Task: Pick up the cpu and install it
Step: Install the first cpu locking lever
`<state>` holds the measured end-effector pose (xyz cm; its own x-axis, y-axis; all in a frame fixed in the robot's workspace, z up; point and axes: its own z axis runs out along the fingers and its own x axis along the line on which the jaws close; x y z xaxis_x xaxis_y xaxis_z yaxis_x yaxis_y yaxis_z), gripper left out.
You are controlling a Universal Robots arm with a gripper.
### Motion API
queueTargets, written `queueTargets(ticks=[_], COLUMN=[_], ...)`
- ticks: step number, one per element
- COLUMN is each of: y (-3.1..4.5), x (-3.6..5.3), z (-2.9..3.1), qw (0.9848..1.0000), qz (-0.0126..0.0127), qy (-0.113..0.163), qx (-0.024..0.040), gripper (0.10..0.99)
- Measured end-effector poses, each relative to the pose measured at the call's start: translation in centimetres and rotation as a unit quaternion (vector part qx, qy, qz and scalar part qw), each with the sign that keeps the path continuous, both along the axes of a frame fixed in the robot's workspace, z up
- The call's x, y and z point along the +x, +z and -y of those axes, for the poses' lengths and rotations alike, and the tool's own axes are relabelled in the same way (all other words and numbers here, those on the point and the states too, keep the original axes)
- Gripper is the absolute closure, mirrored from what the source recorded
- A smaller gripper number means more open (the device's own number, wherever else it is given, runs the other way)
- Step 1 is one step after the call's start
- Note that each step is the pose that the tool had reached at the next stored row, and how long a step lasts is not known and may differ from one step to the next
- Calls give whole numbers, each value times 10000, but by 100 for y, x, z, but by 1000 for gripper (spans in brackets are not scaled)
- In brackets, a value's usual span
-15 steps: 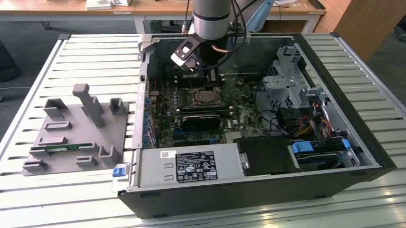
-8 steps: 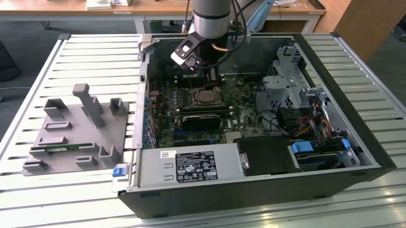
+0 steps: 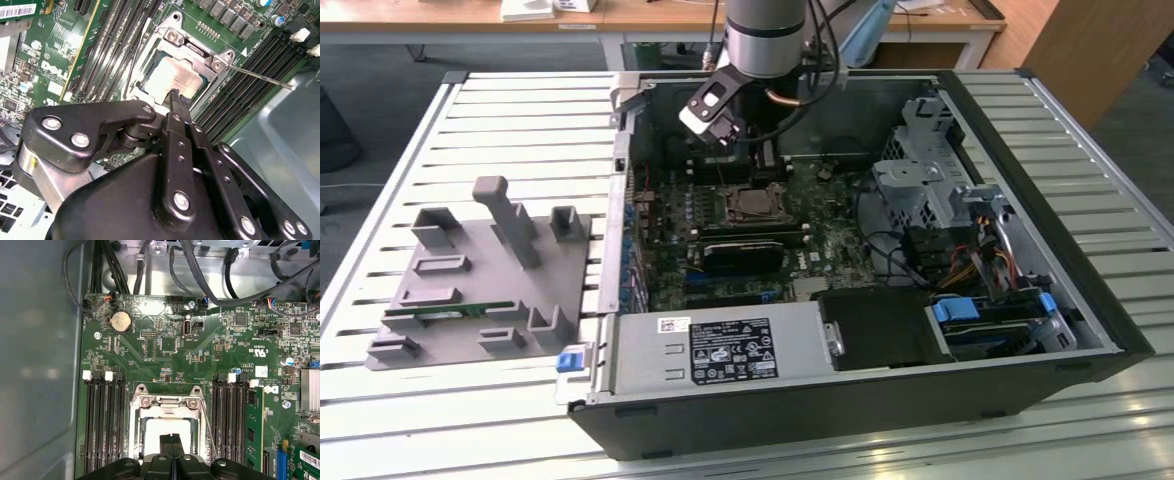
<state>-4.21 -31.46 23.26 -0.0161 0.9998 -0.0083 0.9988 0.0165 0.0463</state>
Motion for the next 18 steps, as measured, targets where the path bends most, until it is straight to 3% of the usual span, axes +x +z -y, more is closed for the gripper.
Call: queueTargets(ticks=[18], y=[72], x=[0], z=[0], qw=[10000], qz=[0], qy=[-4], qx=[0], gripper=[980])
